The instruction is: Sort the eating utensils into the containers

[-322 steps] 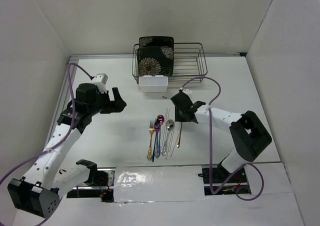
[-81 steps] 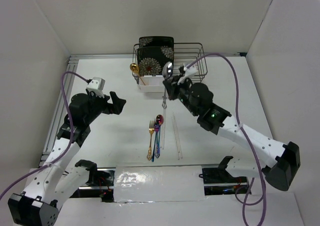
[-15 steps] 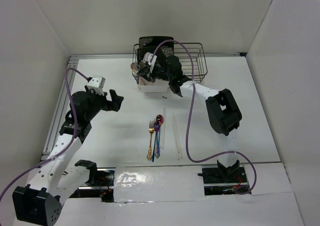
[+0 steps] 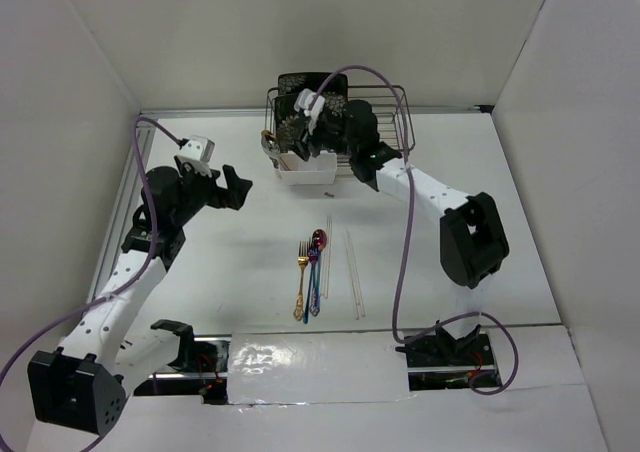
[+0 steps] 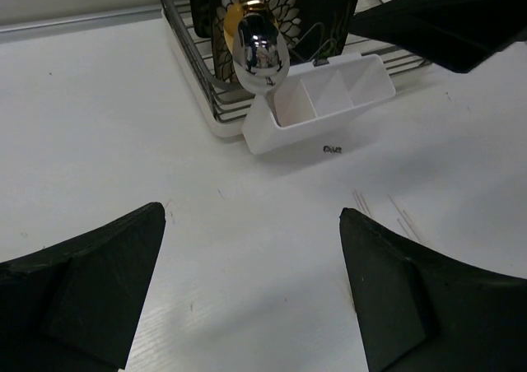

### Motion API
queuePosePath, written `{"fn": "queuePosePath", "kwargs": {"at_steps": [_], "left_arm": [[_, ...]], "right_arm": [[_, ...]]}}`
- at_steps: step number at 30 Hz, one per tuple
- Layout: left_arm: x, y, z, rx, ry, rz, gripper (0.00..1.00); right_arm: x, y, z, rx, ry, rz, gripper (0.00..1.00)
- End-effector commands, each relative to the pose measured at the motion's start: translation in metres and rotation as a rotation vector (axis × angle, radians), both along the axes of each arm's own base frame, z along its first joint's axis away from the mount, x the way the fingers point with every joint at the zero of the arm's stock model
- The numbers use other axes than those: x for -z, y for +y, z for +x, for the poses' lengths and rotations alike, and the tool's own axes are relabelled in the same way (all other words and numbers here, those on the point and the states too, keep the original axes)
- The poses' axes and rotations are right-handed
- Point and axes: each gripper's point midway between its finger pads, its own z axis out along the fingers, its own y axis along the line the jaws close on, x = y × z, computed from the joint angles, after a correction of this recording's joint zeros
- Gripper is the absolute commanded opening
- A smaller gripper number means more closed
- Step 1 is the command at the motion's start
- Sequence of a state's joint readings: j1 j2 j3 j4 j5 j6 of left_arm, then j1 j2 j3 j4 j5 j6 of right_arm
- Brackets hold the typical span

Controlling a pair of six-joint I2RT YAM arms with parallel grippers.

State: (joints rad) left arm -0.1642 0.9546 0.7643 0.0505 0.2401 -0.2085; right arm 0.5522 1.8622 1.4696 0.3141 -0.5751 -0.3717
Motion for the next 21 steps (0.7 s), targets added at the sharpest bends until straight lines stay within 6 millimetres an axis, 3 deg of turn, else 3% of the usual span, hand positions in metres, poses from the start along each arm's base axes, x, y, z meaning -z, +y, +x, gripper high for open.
{"fn": "queuePosePath", "kwargs": {"at_steps": [1, 3, 5, 7, 8, 10, 12, 13, 14, 18, 21], "left_arm": [[-0.039, -0.002, 0.014, 0.014, -0.111, -0.002, 1.0], [-0.039, -0.003, 0.016, 0.013, -0.096, -0.01, 1.0], [-0.036, -0.005, 0.016, 0.02, -0.081, -0.021, 1.0], [-0.034, -0.006, 0.015, 0.017, -0.075, -0.037, 1.0], [-0.029, -0.006, 0.014, 0.015, -0.064, -0.045, 1.0], [-0.028, -0.006, 0.013, 0.015, -0.067, -0.048, 1.0], [-0.022, -0.006, 0.011, 0.012, -0.047, -0.063, 1.0], [-0.019, -0.006, 0.01, 0.009, -0.031, -0.072, 1.0], [-0.016, -0.007, 0.009, 0.016, -0.023, -0.072, 1.0], [-0.009, -0.012, 0.002, 0.036, 0.034, -0.109, 1.0], [-0.001, -0.015, -0.005, 0.048, 0.084, -0.13, 1.0]], "right_arm": [[-0.051, -0.021, -0.015, 0.084, -0.018, 0.04, 0.59], [-0.073, -0.034, -0.022, 0.14, 0.007, 0.074, 0.62], [-0.078, -0.05, -0.029, 0.241, 0.14, 0.122, 0.63], [-0.068, -0.068, -0.032, 0.378, 0.292, 0.183, 0.64], [-0.048, -0.087, -0.051, 0.486, 0.5, 0.236, 0.71], [-0.04, -0.095, -0.056, 0.572, 0.614, 0.301, 0.69], [-0.002, -0.111, -0.08, 0.683, 0.792, 0.318, 0.67], [0.01, -0.113, -0.091, 0.702, 0.813, 0.313, 0.66], [0.036, -0.114, -0.109, 0.704, 0.863, 0.301, 0.66], [0.092, -0.095, -0.159, 0.689, 0.977, 0.213, 0.6], [0.127, -0.095, -0.169, 0.716, 1.015, 0.144, 0.49]]}}
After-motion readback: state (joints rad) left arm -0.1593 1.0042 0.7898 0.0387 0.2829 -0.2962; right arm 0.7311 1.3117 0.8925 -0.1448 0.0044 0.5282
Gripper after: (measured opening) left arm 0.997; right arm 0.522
